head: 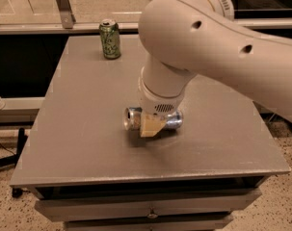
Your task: Knock redbull can over
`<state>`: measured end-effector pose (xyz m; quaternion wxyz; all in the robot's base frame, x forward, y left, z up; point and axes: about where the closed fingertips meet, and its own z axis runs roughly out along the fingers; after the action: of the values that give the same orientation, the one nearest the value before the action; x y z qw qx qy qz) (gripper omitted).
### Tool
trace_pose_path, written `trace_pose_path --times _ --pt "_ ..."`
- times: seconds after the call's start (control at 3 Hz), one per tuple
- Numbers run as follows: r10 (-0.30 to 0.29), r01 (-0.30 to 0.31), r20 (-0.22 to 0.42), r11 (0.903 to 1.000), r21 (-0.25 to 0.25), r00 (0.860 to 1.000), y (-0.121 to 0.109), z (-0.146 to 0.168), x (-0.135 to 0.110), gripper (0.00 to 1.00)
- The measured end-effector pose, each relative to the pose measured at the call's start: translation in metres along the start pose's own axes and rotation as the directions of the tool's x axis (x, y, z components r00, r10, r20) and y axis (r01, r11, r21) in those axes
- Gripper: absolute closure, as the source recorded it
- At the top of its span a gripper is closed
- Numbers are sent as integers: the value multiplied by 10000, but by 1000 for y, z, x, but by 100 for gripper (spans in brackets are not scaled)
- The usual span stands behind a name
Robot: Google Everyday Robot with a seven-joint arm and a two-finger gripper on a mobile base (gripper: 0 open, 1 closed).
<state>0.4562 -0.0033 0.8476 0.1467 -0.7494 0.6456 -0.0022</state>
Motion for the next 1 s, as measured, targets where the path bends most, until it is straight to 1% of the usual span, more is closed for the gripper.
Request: trace_pose_path --times 0.33,0.67,1.0 --pt "47 -39 301 9997 -258 9995 1 -1 -2 12" --pt "126 -96 630 9988 -474 9979 3 -1 -4 0" --pt "465 -389 1174 9971 -661 9920 2 -4 -2 0"
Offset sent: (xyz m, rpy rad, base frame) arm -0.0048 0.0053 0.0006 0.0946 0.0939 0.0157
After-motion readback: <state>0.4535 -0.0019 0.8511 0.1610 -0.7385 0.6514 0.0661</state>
